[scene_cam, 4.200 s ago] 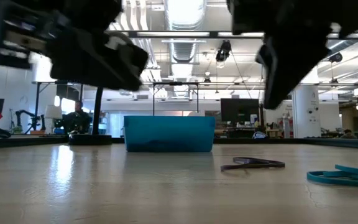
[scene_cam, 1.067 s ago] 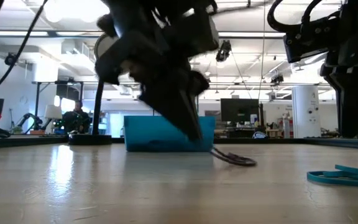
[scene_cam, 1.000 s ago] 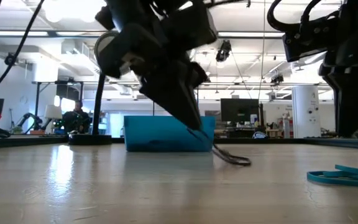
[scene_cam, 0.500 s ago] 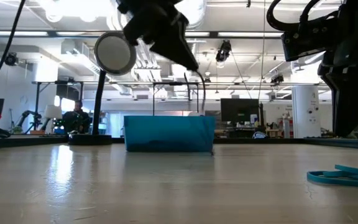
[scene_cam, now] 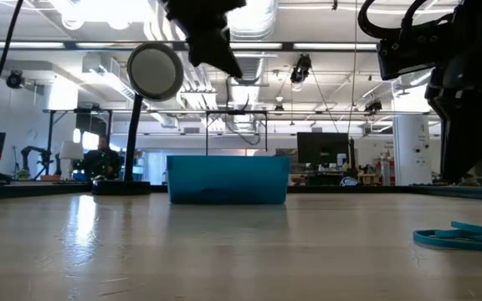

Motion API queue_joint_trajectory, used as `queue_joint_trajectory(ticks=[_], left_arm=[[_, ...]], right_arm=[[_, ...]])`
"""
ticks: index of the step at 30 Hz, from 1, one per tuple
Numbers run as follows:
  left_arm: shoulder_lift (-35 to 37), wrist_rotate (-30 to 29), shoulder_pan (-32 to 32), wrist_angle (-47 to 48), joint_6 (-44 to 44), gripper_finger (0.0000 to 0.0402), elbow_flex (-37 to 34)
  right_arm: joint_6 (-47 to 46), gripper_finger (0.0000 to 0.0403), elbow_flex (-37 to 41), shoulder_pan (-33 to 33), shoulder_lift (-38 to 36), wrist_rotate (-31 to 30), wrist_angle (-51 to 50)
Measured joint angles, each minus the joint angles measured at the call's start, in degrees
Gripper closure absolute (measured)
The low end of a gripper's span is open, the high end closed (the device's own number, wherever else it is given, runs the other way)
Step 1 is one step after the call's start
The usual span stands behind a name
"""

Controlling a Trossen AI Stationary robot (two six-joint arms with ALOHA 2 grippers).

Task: Pick and place rubber bands into bin
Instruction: Put the violet rubber band into the blue bin, then put the blue rubber band into the blue bin

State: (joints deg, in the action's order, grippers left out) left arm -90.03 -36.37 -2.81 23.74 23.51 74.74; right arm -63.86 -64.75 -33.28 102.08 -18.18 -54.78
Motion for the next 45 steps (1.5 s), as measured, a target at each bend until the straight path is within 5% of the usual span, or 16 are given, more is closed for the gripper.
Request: queue_joint_trajectory(ticks=[4, 12, 21, 30, 35, 45], left_arm=[[0.14, 2.87, 5.95, 3.15, -0.08, 0.0401, -0.1], [-1.36, 22.68, 14.84, 8.98, -5.11, 0.0394, -0.22], [-2.5, 24.1, 15.96, 10.21, -5.11, 0.0288, -1.31], [0.28, 44.93, 14.59, 18.78, -9.1, 0.0236, -4.62], [2.85, 46.38, 11.55, 20.32, -11.13, 0.0235, -9.93], [12.57, 46.39, 4.75, 10.04, -16.85, 0.0235, -21.59]], right_arm=[[0.72, 0.0339, 0.02, -0.11, 0.02, -0.05, 0.26], [2.38, 0.034, 0.02, -0.11, 0.02, -0.43, 0.99], [3.56, 0.0328, 0.02, -0.09, 0.02, -4.13, 4.2], [17.37, 0.0311, 0.12, -0.24, 0.02, 9.22, 22.13], [15.83, 0.0311, 0.28, -0.5, 0.02, 15.1, 22.47], [10.27, 0.0297, 0.34, -1.88, 0.42, 15.17, 26.32]])
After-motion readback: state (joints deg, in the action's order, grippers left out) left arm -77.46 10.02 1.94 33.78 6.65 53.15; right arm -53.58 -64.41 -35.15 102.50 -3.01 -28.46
